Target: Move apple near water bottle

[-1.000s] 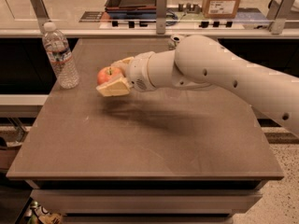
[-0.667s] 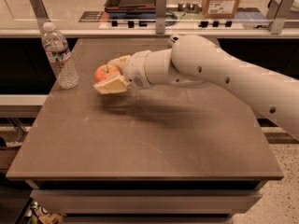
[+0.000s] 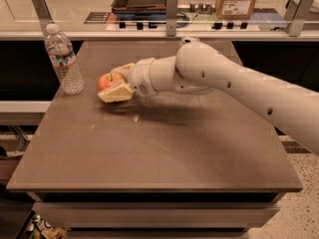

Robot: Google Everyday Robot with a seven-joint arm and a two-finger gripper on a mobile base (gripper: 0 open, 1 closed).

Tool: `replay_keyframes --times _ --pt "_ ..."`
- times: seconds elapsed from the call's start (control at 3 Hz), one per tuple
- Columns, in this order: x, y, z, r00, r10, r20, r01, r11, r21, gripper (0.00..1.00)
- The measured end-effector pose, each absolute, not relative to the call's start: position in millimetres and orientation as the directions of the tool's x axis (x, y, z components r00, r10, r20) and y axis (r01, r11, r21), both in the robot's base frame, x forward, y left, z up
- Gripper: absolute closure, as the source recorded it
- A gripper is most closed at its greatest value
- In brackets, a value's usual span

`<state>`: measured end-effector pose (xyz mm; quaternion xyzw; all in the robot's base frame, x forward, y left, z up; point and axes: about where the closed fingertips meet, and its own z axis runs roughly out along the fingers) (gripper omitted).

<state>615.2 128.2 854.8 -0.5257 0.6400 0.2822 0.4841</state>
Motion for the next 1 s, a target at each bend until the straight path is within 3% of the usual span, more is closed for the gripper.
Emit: replay_keyframes --times 1.0 --pt "617.8 139.7 842.6 0.037 -0.44 -0.897 -0.947 0.272 -0.172 1.0"
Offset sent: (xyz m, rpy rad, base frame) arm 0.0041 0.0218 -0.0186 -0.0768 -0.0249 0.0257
